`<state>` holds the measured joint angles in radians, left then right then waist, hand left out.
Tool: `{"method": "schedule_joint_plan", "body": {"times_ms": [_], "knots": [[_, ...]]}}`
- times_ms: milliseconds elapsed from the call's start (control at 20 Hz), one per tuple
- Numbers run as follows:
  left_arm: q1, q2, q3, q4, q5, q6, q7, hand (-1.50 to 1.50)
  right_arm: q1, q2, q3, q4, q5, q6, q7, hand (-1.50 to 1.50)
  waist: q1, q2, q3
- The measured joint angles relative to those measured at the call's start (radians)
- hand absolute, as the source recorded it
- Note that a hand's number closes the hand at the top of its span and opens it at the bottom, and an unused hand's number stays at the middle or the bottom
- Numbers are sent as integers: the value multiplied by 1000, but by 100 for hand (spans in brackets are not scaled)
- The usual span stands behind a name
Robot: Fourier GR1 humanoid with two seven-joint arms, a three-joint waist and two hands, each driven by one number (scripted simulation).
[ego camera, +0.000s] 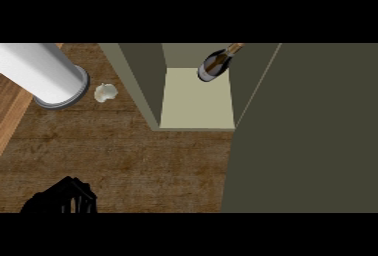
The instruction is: Pick up the wine, place it into the cabinet and close the cabinet
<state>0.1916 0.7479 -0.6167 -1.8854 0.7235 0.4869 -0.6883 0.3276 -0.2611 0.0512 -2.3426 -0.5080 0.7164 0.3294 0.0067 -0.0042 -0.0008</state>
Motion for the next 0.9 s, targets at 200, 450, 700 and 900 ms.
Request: {"method": "schedule_joint_plan", "body": {"times_ms": [200, 450, 700, 900], "knots": [[52, 46, 83, 5, 44, -67, -29, 150, 8, 21, 136, -8, 3, 20, 6, 150, 1, -2, 0], [103, 105, 174, 6, 108, -140, -37, 150, -48, 69, 301, -14, 37, 16, 39, 150, 2, -8, -2], [136, 143, 237, 39, 150, -222, -52, 150, -107, 144, 435, -17, 175, -15, 86, 150, -5, -13, -4], [165, 187, 290, 33, 186, -272, -48, 150, -186, 187, 479, -46, 314, -82, 133, 150, 2, -16, -5]]}}
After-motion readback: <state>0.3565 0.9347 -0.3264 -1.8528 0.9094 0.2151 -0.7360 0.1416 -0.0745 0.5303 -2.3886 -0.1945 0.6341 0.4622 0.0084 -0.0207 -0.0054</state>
